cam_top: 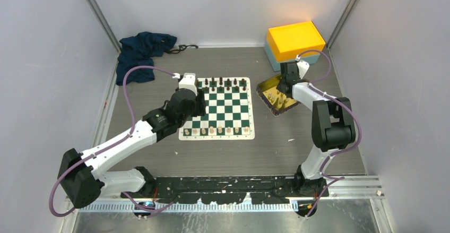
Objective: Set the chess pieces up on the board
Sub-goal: Pick up the chess piece from the storage box.
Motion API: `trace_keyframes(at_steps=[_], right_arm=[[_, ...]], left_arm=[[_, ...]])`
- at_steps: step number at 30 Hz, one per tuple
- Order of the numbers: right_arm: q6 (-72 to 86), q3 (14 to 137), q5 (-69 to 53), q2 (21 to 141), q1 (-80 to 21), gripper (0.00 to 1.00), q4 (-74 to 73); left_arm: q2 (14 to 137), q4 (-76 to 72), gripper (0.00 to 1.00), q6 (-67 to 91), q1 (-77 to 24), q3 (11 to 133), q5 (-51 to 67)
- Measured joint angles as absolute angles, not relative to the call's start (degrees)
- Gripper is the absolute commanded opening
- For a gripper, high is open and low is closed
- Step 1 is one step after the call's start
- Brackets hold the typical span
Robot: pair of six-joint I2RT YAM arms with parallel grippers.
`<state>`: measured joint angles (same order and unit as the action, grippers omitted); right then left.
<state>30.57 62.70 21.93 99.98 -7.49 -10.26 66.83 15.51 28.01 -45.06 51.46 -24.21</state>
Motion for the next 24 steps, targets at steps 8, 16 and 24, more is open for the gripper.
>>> trace_keyframes(at_steps=[8,16,24], right_arm=[[30.6,62.7,21.7,102.5,-6.9,0.36,-9.8],[30.6,63.1,21.1,103.8,-6.9,0.36,-9.1],[30.6,63.6,20.8,105.0,-6.7,0.34,-8.7]], left_arm=[[66.8,15.5,0.54,28.0,-45.1,51.3,-24.2],[67.0,15.5,0.54,28.0,-45.1,51.3,-24.2],[67.2,15.4,0.54,28.0,-45.1,51.2,-24.2]])
